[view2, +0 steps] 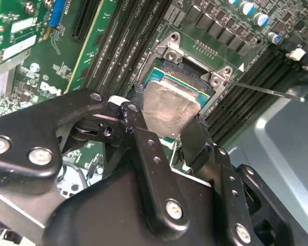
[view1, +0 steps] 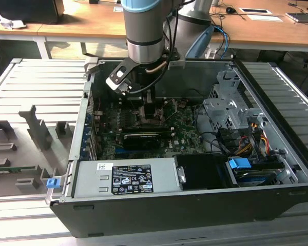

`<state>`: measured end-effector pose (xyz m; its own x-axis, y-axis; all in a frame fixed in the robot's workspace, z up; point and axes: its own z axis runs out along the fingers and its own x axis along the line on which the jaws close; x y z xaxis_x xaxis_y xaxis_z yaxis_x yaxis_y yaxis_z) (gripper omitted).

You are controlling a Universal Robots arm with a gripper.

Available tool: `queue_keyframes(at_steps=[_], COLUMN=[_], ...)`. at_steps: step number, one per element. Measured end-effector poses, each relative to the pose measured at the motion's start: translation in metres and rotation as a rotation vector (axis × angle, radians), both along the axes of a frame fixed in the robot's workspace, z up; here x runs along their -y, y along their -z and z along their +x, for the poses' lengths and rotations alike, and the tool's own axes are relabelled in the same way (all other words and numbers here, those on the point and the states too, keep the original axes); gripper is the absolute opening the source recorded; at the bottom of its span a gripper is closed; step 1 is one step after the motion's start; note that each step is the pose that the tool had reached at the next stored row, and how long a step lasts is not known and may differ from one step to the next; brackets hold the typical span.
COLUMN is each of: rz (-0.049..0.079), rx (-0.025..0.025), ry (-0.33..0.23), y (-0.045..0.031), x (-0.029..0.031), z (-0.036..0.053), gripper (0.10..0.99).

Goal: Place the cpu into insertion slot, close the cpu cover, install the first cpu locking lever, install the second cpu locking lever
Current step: 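Place the cpu into insertion slot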

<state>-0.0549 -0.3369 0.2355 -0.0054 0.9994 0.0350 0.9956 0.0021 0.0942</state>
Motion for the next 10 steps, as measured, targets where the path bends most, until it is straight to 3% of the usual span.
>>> queue_keyframes(at_steps=[2,3,4,10], rz=[0.000,0.000,-0.001,-0.001], rx=[0.0000,-0.0001,-0.0012,-0.0012], ry=[0.008,0.030,0.030,0.037], y=[0.0058,0.0175,0.0241,0.0279], x=[-0.0008,-0.0053,-0.0098,-0.0118], z=[-0.0001,0.0000,0.0031,0.0045], gripper=[0.529,0.529,0.529,0.529])
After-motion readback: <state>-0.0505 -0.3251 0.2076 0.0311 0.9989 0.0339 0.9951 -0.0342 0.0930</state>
